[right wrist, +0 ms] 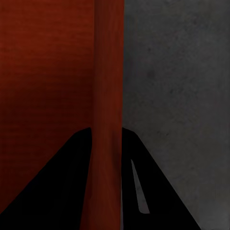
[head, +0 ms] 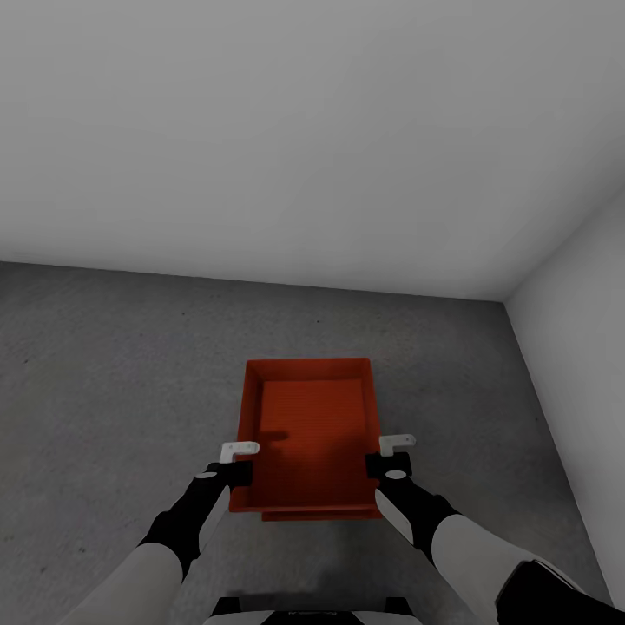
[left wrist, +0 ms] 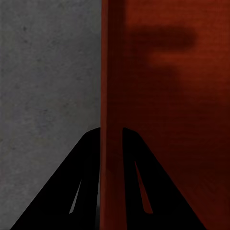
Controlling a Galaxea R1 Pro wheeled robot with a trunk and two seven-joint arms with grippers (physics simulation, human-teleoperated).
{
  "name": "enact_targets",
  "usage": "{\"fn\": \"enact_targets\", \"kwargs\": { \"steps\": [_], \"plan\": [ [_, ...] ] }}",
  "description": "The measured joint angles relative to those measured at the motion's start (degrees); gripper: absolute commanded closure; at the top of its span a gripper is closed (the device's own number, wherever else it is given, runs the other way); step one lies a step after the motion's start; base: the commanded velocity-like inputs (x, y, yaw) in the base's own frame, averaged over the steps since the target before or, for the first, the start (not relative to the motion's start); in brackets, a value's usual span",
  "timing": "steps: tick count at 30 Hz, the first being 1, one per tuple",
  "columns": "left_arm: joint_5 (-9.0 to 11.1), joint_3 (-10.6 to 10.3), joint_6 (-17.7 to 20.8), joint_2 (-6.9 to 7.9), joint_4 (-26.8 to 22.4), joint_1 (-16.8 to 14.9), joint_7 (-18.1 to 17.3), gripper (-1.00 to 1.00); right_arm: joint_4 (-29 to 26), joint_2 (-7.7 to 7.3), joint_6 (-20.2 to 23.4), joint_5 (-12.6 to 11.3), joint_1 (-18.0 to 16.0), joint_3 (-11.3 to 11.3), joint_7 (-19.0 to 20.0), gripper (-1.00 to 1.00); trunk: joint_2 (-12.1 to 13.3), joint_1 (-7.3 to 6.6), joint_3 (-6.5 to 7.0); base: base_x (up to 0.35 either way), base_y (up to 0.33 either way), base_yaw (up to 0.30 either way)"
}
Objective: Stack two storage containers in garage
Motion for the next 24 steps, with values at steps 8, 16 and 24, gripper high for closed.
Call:
{"fn": "enact_targets", "kwargs": {
  "steps": [8, 16, 24],
  "plan": [
    [0.02, -0.07, 0.18, -0.05, 0.0, 0.0, 0.16, 1.0, 0.15, 0.01, 0.02, -0.07, 0.0, 0.0, 0.07, 1.0, 0.0, 0.0, 0.0, 0.0, 0.0, 0.0],
    [-0.11, -0.01, 0.29, -0.11, -0.02, 0.0, 0.2, 1.0, 0.2, 0.01, 0.06, -0.14, 0.0, 0.04, 0.05, 1.0, 0.0, 0.01, 0.0, -0.064, 0.0, 0.0],
    [-0.12, 0.02, 0.02, -0.07, -0.01, 0.0, 0.08, 1.0, 0.14, 0.0, -0.13, -0.11, 0.0, 0.04, 0.02, 1.0, 0.0, 0.0, 0.0, -0.009, 0.0, 0.0]
  ]
}}
